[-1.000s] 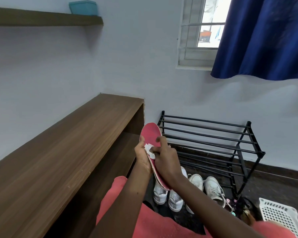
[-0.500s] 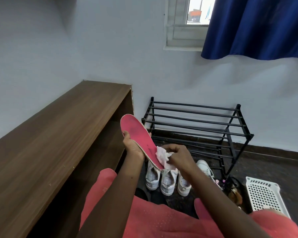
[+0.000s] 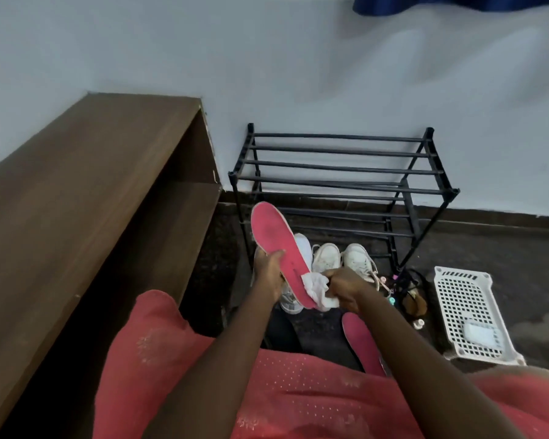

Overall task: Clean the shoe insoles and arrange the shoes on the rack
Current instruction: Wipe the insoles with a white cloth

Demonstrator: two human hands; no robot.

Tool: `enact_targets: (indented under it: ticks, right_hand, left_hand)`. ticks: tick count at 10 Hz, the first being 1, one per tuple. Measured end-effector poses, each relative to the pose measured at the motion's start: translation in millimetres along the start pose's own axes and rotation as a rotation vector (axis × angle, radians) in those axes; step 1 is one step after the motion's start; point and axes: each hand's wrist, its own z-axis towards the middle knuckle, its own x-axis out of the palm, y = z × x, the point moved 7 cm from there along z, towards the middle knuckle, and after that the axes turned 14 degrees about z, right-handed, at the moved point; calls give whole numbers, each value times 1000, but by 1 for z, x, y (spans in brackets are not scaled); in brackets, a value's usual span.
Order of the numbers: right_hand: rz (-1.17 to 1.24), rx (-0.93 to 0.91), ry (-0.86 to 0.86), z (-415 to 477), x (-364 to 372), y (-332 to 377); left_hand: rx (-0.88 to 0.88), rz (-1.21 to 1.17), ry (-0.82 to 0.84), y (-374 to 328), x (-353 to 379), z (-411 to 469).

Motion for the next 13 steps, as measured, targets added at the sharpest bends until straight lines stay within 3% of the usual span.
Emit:
enact_targets:
  ticks: [1,3,6,7,8,9,10,11,12,13]
  right_hand:
    - [-88,100,-99,15,-33,-60]
    - [24,340,-197,16,-72,-189]
    - [171,413,-508,68,-130,-307]
    - [129,345,-590,77,-135,-322]
    - [258,355,-636,98,-146,-375]
    - [386,358,-717,90,-146,-355]
    - [411,386,-799,74,-155,-329]
    - [361,378,-862,67,-172,-326]
    - [306,381,-806,72,-177,-334]
    - [321,432,-765,84,-182,-368]
  left_hand:
    - [-158,190,68,76,18,5]
    - [-415,352,25,229,38,18]
    - [-513,637,43,353,67,73]
    - [-525,775,25,378,59,84]
    - [-546,969,-86,390,49,91]
    - [-518,1038,-256,367,54,80]
    - [-398,1132,-221,356,81,68]
    - [-395,1081,-66,365,114,63]
    - [-461,1146,130,386,139,58]
    - [-494,1163,171,400,148,57]
